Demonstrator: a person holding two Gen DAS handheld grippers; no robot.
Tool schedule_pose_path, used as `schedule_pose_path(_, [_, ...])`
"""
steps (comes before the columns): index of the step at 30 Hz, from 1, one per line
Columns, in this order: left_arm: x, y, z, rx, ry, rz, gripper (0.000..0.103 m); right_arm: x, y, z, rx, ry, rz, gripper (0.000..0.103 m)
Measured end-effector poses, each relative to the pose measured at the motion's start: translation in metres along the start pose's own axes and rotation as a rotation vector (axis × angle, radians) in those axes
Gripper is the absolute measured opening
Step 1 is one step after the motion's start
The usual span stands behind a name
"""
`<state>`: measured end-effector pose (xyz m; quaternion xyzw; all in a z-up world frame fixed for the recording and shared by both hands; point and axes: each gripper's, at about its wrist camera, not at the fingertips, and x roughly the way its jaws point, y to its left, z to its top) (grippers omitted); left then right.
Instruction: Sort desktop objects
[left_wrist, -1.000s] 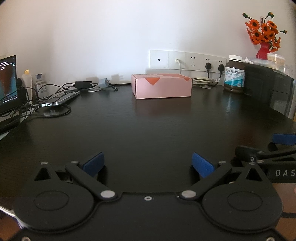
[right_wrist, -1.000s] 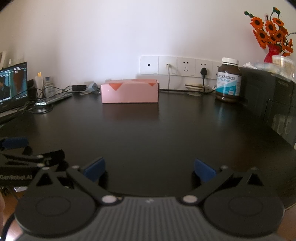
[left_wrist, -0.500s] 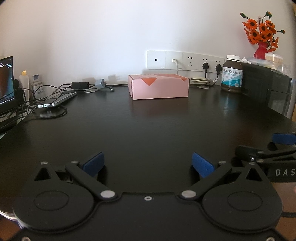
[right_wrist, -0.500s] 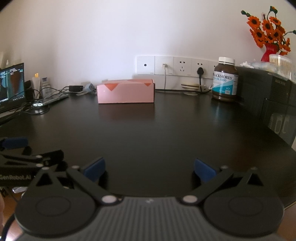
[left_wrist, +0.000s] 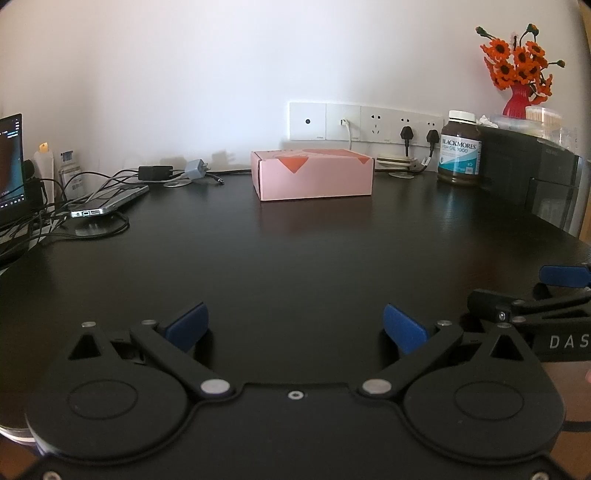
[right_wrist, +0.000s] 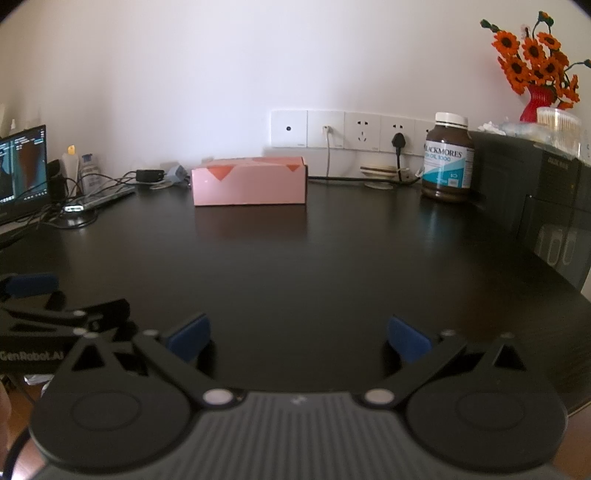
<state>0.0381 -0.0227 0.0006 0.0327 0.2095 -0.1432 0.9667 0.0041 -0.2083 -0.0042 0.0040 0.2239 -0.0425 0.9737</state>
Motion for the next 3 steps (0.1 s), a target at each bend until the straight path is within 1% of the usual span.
schedule_pose_path(3, [0.0000,-0.0004,0.0000,0.000,-0.002,0.001,0.103,-0.0004,-0.0003,-0.0007,0.000,-0.004,0.000,0.102])
